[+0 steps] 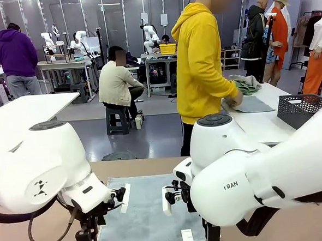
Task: Fold the towels and place them in the basket.
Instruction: When a person lays out a Towel with hook on the table, fold it in half twice.
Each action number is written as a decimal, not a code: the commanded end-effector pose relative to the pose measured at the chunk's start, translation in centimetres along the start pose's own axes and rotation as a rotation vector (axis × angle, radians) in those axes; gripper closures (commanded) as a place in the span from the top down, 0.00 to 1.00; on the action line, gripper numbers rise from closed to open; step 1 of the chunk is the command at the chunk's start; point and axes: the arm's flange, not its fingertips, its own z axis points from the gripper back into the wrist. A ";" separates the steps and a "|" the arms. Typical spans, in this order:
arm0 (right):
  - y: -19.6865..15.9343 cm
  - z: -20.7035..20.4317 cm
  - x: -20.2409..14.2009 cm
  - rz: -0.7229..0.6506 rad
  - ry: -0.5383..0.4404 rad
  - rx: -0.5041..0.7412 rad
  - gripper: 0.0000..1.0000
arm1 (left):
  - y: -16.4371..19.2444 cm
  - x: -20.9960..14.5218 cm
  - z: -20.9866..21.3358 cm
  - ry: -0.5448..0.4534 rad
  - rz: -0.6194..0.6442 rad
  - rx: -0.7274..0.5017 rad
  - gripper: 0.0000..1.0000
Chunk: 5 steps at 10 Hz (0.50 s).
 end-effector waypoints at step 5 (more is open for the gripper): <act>0.7 -3.2 0.9 -0.040 0.016 -0.049 1.00 | -0.6 0.3 -4.1 0.078 0.050 0.021 1.00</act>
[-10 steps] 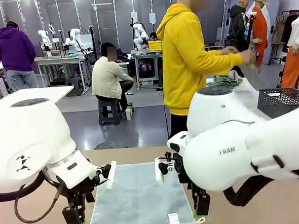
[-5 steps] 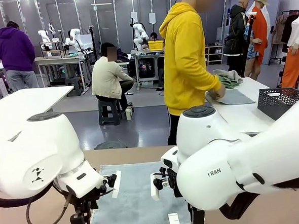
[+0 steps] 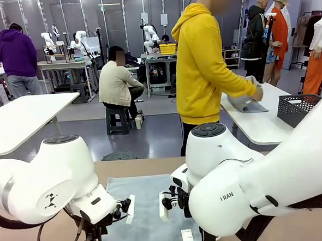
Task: Fold the towels and place them in the basket.
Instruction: When a person lays out a Towel with hook on the table, fold it in half twice.
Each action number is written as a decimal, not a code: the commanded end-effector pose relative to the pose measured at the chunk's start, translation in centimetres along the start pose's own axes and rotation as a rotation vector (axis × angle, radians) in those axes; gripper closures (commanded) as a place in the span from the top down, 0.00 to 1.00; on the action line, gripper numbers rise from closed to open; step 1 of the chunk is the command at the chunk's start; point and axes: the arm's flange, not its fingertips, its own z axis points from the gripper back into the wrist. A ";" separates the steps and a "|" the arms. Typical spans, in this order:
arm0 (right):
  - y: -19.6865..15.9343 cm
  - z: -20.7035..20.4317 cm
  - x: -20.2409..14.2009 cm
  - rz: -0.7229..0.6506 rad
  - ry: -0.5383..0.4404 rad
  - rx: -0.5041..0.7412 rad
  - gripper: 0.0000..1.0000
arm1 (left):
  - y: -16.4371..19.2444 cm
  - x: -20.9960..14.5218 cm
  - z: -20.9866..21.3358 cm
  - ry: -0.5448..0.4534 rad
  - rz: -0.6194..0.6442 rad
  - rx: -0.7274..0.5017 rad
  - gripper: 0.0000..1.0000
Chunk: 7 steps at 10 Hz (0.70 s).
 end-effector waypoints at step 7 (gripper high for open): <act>1.2 -3.3 -1.0 -0.041 -0.015 -0.008 1.00 | -0.7 -0.7 -2.8 0.018 0.026 0.035 1.00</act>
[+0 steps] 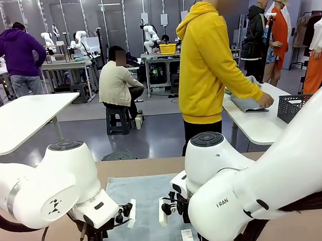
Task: Fold the towels and place them in the basket.
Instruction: When a person lays out a Towel with hook on the table, fold it in half twice.
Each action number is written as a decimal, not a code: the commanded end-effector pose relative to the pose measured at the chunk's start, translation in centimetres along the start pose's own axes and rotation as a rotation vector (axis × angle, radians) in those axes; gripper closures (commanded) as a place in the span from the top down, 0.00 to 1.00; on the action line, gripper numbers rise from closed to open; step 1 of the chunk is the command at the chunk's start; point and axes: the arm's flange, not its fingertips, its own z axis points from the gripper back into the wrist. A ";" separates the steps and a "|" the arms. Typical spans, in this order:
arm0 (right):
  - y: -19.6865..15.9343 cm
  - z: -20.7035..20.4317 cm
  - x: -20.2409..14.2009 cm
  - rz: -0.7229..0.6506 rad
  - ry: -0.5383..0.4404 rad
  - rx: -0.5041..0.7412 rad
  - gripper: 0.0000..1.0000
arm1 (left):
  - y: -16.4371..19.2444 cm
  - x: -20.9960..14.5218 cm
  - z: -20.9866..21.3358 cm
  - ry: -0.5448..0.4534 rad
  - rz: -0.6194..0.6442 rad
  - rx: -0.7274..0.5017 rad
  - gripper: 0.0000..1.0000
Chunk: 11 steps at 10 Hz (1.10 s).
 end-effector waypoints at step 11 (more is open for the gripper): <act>0.8 -0.5 -2.0 -0.053 -0.023 0.001 0.04 | -0.5 -1.1 -1.4 0.006 0.001 0.023 0.00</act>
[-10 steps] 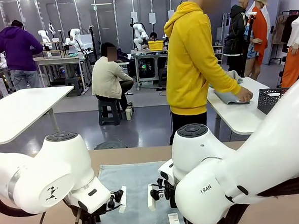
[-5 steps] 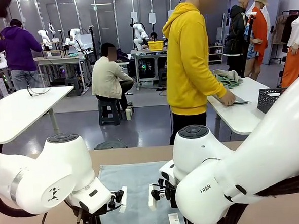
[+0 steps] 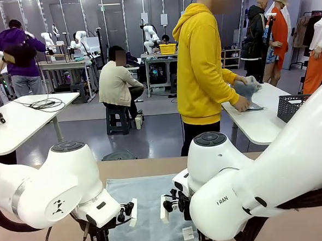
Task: Fold the towels and place them in the basket.
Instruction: When a person lays out a Towel with hook on the table, fold it in half twice.
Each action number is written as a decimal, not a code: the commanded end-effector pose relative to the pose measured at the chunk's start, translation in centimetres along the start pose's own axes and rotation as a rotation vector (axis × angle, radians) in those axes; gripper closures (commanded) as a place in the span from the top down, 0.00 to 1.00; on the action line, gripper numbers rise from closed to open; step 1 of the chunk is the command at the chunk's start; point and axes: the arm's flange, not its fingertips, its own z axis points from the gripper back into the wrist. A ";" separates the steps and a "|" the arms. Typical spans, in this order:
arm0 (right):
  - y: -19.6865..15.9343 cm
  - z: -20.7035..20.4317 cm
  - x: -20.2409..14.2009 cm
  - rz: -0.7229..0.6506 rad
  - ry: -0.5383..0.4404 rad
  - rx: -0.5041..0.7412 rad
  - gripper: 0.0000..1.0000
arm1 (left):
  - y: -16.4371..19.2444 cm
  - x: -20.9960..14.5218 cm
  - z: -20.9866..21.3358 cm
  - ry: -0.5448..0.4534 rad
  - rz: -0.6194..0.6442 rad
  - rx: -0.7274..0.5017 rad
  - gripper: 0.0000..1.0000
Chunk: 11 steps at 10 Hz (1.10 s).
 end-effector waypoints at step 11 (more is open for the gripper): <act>-0.4 8.8 -0.8 -0.029 -0.073 0.139 0.00 | -0.4 -0.9 8.3 -0.077 -0.110 -0.094 0.00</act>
